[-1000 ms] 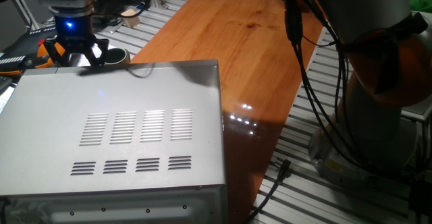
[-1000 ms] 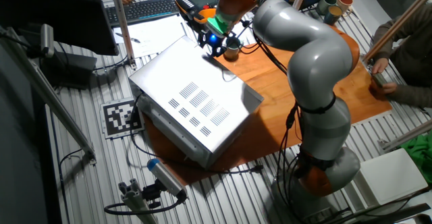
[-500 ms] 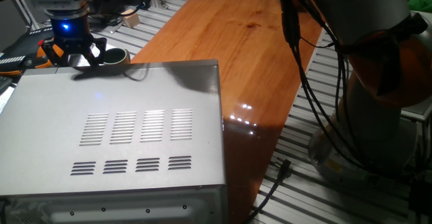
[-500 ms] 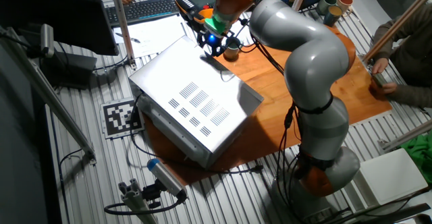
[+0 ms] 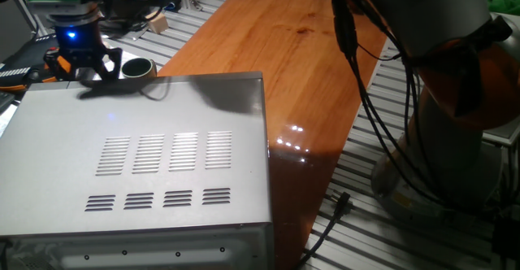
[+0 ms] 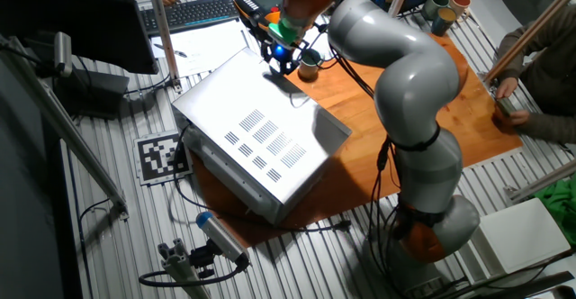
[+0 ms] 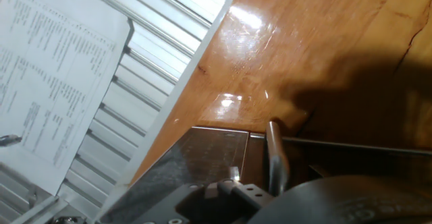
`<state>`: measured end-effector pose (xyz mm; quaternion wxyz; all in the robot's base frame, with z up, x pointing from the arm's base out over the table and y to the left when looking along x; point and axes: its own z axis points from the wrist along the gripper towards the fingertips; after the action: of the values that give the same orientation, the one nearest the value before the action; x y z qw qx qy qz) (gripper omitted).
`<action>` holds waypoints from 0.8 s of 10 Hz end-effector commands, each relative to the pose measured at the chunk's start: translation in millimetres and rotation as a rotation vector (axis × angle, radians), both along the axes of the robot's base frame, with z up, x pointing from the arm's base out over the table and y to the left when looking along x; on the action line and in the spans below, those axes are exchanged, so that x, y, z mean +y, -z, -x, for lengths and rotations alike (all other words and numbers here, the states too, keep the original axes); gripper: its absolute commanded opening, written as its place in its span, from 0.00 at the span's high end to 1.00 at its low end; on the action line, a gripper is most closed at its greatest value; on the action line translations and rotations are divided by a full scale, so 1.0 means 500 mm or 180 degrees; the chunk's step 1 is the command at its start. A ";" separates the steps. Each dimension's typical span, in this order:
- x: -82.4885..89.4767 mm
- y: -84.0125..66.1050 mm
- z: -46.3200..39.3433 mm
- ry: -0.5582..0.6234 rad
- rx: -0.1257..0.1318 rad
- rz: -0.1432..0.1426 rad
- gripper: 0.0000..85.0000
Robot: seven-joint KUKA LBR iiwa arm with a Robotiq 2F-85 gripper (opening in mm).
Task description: Put the bowl into the microwave
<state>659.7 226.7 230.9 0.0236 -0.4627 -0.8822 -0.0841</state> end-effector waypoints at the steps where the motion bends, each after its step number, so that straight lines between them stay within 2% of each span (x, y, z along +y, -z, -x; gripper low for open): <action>1: -0.002 -0.002 0.002 -0.0032 0.0003 -0.0001 0.40; 5: -0.006 0.002 0.001 -0.0125 0.0002 0.0055 0.40; 8: -0.015 0.008 0.000 -0.0153 -0.0007 0.0061 0.40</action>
<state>659.5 219.5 226.7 0.0202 -0.4414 -0.8939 -0.0756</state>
